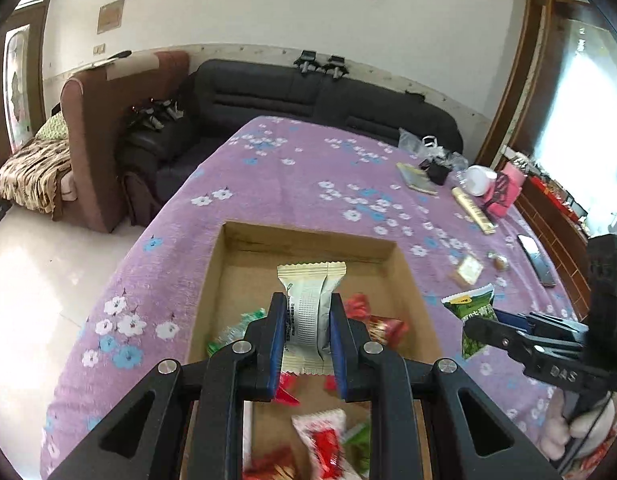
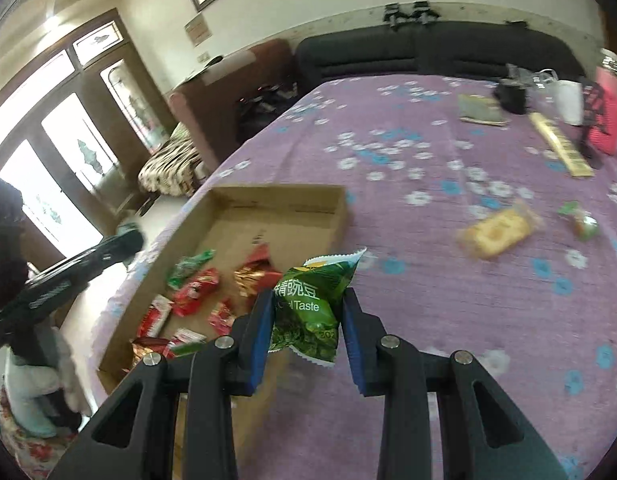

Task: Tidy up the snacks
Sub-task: 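Drop both snacks into the cardboard box and open both tools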

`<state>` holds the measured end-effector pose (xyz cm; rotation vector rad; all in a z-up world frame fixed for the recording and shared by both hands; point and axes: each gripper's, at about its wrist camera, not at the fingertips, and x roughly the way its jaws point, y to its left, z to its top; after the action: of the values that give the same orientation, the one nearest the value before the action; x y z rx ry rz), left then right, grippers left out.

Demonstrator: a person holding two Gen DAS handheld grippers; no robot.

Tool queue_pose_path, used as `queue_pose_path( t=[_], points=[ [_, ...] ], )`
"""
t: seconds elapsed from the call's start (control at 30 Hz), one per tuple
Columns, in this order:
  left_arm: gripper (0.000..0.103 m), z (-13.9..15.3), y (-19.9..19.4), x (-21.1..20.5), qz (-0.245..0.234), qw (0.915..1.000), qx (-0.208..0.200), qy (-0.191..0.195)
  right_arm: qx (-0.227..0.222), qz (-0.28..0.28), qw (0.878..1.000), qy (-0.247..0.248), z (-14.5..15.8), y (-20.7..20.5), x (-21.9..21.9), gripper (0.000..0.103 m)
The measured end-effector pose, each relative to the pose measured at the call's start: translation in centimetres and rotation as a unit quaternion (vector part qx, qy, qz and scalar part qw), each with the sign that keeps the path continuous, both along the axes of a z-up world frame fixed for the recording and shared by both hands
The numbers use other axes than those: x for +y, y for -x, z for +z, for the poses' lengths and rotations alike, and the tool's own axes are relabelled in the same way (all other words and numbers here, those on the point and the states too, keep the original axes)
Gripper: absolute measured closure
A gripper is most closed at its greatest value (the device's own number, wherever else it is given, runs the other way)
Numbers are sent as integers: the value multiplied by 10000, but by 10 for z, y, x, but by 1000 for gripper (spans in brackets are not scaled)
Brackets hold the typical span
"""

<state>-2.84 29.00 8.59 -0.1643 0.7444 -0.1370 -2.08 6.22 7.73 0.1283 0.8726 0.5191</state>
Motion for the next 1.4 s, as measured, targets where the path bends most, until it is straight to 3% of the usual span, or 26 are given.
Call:
queue_pose_path(
  t=[0.47, 0.7, 0.9, 1.0, 1.4],
  points=[
    [82, -30, -61, 16, 77, 9979, 636, 66, 255, 564, 9970, 471, -9, -59, 94, 71],
    [81, -37, -64, 27, 256, 9972, 696, 27, 382, 711, 9946, 658, -26, -71, 118, 70],
    [56, -25, -54, 34, 285, 9983, 475, 173, 301, 629, 9969, 375, -19, -67, 109, 69],
    [50, -14, -43, 31, 297, 9989, 317, 154, 206, 542, 9979, 297, -10, -61, 99, 65],
    [11, 31, 38, -36, 243, 9964, -558, -590, -17, 125, 9998, 171, 7, -15, 26, 60]
  ],
)
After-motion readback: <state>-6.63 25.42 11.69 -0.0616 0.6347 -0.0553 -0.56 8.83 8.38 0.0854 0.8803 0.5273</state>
